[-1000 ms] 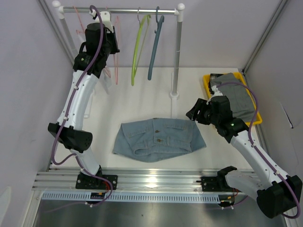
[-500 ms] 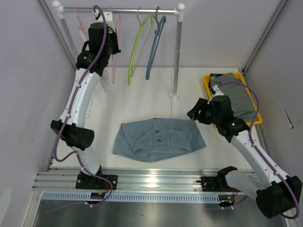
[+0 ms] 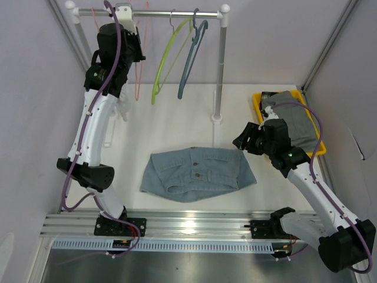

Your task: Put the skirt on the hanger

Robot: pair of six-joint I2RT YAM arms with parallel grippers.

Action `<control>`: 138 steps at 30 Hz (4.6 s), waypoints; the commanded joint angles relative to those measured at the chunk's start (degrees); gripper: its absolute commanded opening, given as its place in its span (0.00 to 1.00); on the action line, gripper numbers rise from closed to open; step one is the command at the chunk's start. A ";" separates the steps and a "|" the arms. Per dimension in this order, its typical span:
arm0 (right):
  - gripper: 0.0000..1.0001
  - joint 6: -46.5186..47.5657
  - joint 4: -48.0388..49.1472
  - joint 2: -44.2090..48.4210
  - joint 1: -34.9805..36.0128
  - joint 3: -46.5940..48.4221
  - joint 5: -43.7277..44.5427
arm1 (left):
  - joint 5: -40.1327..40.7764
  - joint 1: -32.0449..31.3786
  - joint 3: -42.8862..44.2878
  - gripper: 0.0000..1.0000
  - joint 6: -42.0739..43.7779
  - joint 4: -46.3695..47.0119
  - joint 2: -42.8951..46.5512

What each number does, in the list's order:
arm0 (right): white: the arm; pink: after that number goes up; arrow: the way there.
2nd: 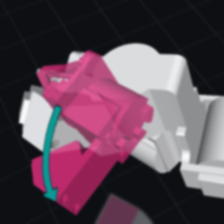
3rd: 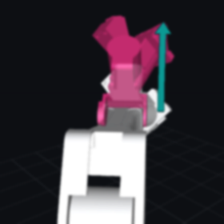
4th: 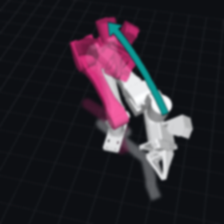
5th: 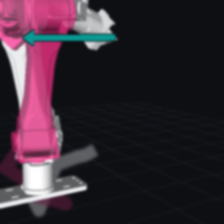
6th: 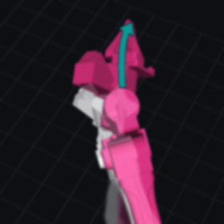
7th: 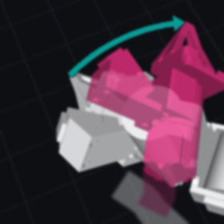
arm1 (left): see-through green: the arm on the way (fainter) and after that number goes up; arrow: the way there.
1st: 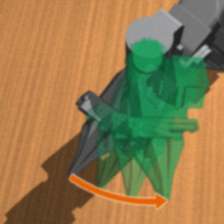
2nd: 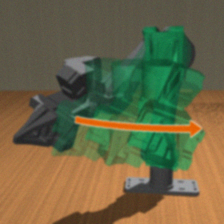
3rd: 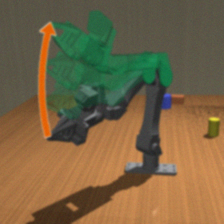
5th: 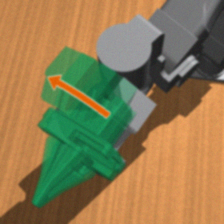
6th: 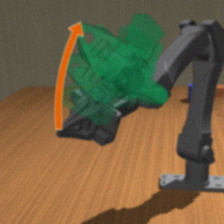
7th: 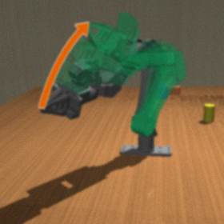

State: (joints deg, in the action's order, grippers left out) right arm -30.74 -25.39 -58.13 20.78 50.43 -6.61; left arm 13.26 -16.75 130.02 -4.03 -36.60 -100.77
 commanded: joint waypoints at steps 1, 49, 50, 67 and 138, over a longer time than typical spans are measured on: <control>0.59 1.39 1.48 1.53 -0.21 0.10 -0.77 | -2.09 -0.30 0.06 0.00 1.05 1.89 4.09; 0.58 4.29 -5.98 5.57 1.11 2.47 0.19 | -31.53 -14.00 -90.72 0.00 -21.54 15.93 68.78; 0.58 4.11 -6.25 5.74 1.54 2.65 0.63 | -32.32 -15.23 -91.69 0.00 -22.15 17.86 68.34; 0.54 0.69 -10.74 12.25 7.87 -1.65 3.80 | -43.03 -29.30 -98.55 0.00 -24.71 46.85 42.25; 0.00 -7.14 -4.94 -1.99 11.84 -1.83 3.63 | -52.91 -23.84 -98.30 0.00 -21.46 64.56 22.02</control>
State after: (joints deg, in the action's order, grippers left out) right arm -37.52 -33.10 -59.86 33.19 47.68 0.12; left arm -39.35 -39.46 28.45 -29.08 27.62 -78.41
